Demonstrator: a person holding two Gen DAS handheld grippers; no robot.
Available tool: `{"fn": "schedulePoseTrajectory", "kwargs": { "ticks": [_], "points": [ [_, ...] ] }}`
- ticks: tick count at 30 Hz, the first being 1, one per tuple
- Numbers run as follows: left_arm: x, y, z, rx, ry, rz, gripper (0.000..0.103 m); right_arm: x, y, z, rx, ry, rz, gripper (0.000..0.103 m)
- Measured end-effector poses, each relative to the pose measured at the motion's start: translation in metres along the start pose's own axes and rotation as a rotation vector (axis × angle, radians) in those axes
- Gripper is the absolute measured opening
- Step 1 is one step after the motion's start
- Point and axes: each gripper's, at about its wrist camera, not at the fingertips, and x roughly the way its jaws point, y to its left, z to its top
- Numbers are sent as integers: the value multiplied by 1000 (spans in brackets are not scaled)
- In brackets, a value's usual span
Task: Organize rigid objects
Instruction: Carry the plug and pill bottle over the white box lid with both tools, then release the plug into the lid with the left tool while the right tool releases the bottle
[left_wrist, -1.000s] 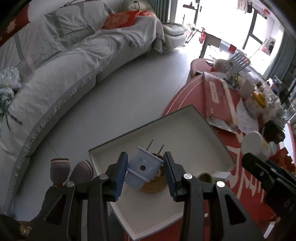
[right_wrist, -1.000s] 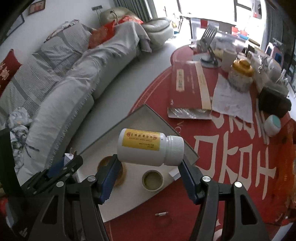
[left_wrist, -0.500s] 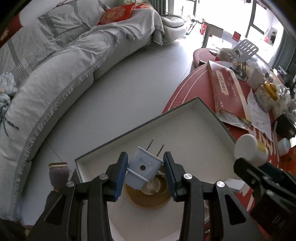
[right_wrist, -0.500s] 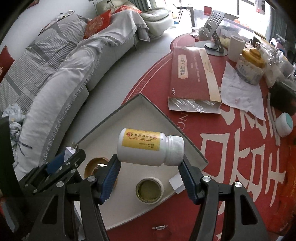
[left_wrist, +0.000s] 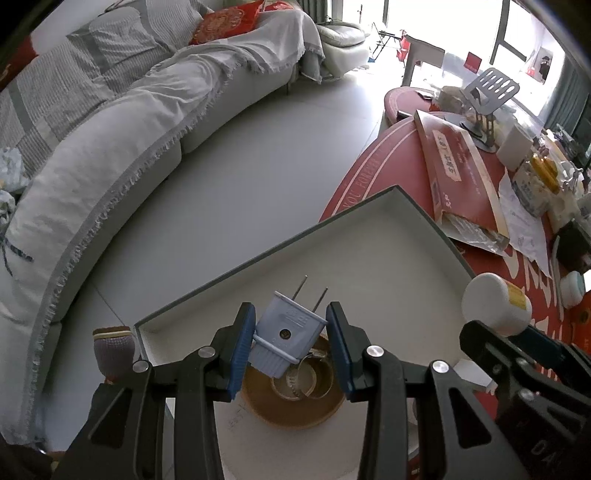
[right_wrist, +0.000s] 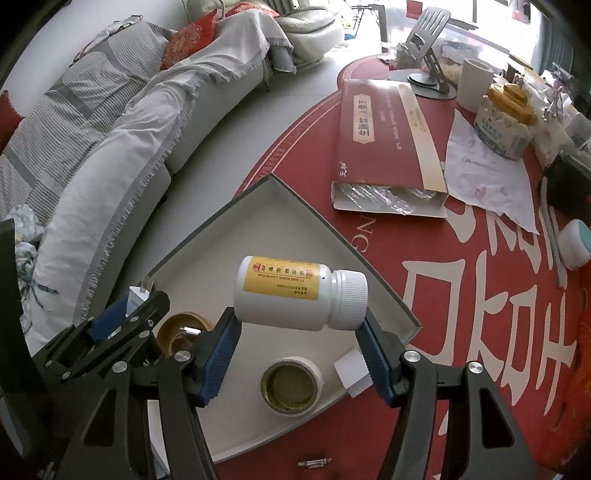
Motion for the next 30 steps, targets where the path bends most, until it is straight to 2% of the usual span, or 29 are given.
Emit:
{"fn": "schedulePoseTrajectory", "kwargs": {
  "ticks": [16, 17, 18, 19, 20, 21, 22, 23, 26, 30],
  "points": [
    [22, -3, -3, 13, 42, 2, 44, 22, -2, -2, 5, 40, -6, 65],
    [22, -3, -3, 13, 43, 0, 48, 23, -3, -2, 3, 42, -8, 65],
    [22, -3, -3, 11, 38, 4, 63, 24, -4, -2, 1, 46, -8, 65],
    [22, -2, -3, 8, 33, 25, 82, 23, -6, -3, -1, 46, -3, 65],
    [21, 1, -3, 1, 28, 43, 88, 23, -7, -3, -2, 47, 1, 68],
    [21, 4, -4, -12, 25, 47, 93, 20, -10, -3, -4, 47, -3, 84],
    [19, 8, -5, -24, 28, 34, 101, 15, -14, -4, -7, 36, -6, 93],
    [18, 11, -5, -34, 32, 24, 103, 6, -17, -7, -12, 7, -1, 98],
    [12, 17, -10, -48, 19, 13, 103, -14, -25, -25, -44, -33, -8, 98],
    [-1, 20, -22, -48, 14, -14, 103, -23, -27, -73, -133, 16, -41, 98]
  ]
}}
